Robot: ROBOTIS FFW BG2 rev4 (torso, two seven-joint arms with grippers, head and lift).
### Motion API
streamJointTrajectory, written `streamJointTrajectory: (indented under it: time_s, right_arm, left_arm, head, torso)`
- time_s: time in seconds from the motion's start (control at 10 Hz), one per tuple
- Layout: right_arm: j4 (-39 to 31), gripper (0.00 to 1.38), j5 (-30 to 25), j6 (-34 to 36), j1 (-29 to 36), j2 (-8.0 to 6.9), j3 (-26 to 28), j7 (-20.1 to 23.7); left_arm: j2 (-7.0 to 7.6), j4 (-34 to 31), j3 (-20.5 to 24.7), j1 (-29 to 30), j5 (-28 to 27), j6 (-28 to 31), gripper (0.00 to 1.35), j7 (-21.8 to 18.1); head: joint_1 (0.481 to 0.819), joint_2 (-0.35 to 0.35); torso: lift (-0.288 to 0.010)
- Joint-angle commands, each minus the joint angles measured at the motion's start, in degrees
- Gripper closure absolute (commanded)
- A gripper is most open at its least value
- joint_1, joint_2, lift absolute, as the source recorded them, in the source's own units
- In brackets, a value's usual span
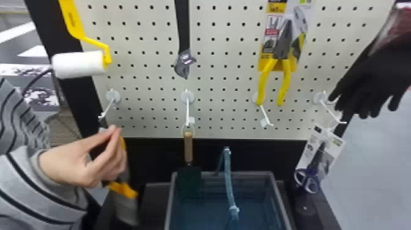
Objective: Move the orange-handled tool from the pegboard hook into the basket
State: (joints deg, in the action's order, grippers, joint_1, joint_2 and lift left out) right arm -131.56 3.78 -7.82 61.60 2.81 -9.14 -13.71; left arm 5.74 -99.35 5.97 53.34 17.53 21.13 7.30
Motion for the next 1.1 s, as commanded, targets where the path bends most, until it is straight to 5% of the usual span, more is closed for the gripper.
streamJointTrajectory:
  time_s: [0.0, 1.0]
  right_arm:
    - [0.0, 0.14, 0.1, 0.0, -0.2, -0.09, 0.0, 0.0]
    - [0.0, 0.14, 0.4, 0.3, -0.3, -0.09, 0.0, 0.0]
  left_arm:
    - [-0.03, 0.1, 0.0, -0.1, 0.0, 0.1, 0.19, 0.0]
    - [0.06, 0.8, 0.0, -1.0, -0.7, 0.9, 0.18, -1.4]
  head:
    - [0.549, 0.0]
    - [0.549, 0.0]
  torso:
    - [-0.1]
    - [-0.1]
